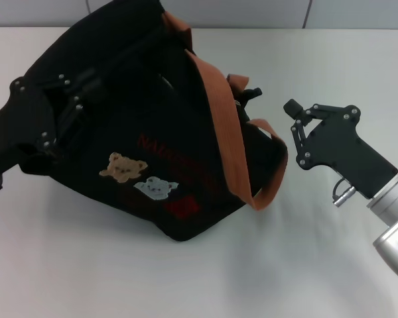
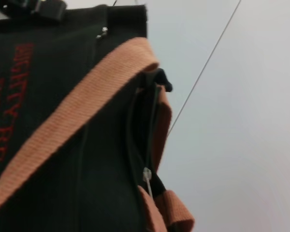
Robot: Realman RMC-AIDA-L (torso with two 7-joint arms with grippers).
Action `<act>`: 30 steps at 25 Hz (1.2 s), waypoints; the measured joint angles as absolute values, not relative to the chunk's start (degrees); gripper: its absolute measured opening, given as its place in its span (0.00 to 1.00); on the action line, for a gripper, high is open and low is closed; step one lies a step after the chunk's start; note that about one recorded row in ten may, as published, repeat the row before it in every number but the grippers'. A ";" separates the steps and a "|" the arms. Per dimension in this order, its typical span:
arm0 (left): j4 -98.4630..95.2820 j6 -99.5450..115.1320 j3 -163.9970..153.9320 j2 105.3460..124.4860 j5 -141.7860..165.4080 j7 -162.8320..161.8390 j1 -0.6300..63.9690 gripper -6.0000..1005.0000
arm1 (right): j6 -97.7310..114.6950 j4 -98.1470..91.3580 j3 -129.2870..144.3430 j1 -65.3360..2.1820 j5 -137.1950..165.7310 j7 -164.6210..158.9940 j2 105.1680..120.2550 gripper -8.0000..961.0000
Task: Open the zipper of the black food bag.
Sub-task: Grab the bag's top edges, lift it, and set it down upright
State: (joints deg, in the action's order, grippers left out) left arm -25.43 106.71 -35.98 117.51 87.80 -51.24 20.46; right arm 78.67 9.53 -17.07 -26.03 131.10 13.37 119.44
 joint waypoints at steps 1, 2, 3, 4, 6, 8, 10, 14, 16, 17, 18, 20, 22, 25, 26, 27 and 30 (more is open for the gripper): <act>-25.41 106.65 -35.94 117.49 87.79 -51.23 19.88 0.10 | 78.68 9.45 -17.34 -26.07 131.10 12.86 119.43 0.01; -25.40 106.64 -35.88 117.43 87.79 -51.19 19.47 0.10 | 78.69 9.43 -17.45 -26.12 131.10 12.62 119.41 0.01; -25.40 106.64 -35.88 117.43 87.79 -51.19 19.47 0.10 | 78.76 9.43 -17.67 -26.24 131.10 12.34 119.38 0.01; -25.40 106.66 -35.86 117.40 87.79 -51.16 19.39 0.10 | 78.90 9.45 -17.90 -26.34 131.10 12.01 119.38 0.01; -25.40 106.83 -35.86 117.40 87.80 -51.12 19.34 0.09 | 79.45 9.58 -18.47 -26.63 131.10 10.99 119.40 0.01; -25.40 106.95 -35.86 117.42 87.80 -51.08 19.34 0.09 | 80.53 9.67 -18.87 -27.05 131.10 8.76 119.40 0.01; -25.40 106.98 -35.85 117.44 87.80 -51.08 19.37 0.09 | 81.47 9.60 -18.88 -27.32 131.11 6.75 119.38 0.01; -25.40 107.03 -35.85 117.54 87.81 -51.06 19.58 0.09 | 87.62 6.55 -18.53 -29.89 131.49 -7.92 118.64 0.06; -25.40 107.30 -35.86 117.62 87.81 -51.06 19.74 0.09 | 91.73 0.95 -16.33 -33.82 132.50 -22.83 117.52 0.10; -25.40 107.45 -35.89 117.64 87.81 -51.06 19.77 0.09 | 92.86 -1.83 -14.60 -35.64 133.04 -28.93 117.25 0.12; -25.42 107.62 -35.97 117.66 87.81 -51.06 19.81 0.09 | 93.95 -4.64 -12.62 -37.29 133.46 -34.57 117.03 0.11; -25.42 107.75 -36.07 117.66 87.81 -51.06 19.83 0.09 | 94.75 -7.50 -10.24 -39.13 133.67 -39.84 116.89 0.08; -25.43 107.79 -36.24 117.75 87.83 -51.06 19.97 0.09 | 96.11 -12.56 -4.96 -42.16 133.69 -47.55 116.79 0.05; -25.49 107.84 -36.31 117.88 88.02 -51.06 20.21 0.09 | 97.44 -18.02 1.68 -45.34 133.60 -55.59 116.78 0.03; -25.59 107.94 -36.35 117.97 88.09 -51.06 20.25 0.09 | 98.17 -21.01 5.91 -47.40 133.53 -61.12 116.81 0.02; -25.59 107.94 -36.35 117.97 88.09 -51.06 20.25 0.09 | 98.17 -21.01 5.91 -47.40 133.53 -61.12 116.81 0.02; -25.62 108.08 -36.47 118.04 88.14 -51.06 20.46 0.09 | 98.39 -24.39 10.33 -50.01 133.07 -67.84 117.07 0.02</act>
State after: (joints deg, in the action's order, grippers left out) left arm -25.62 108.08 -36.47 118.04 88.14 -51.06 20.46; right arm 98.39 -24.39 10.33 -50.01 133.07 -67.84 117.07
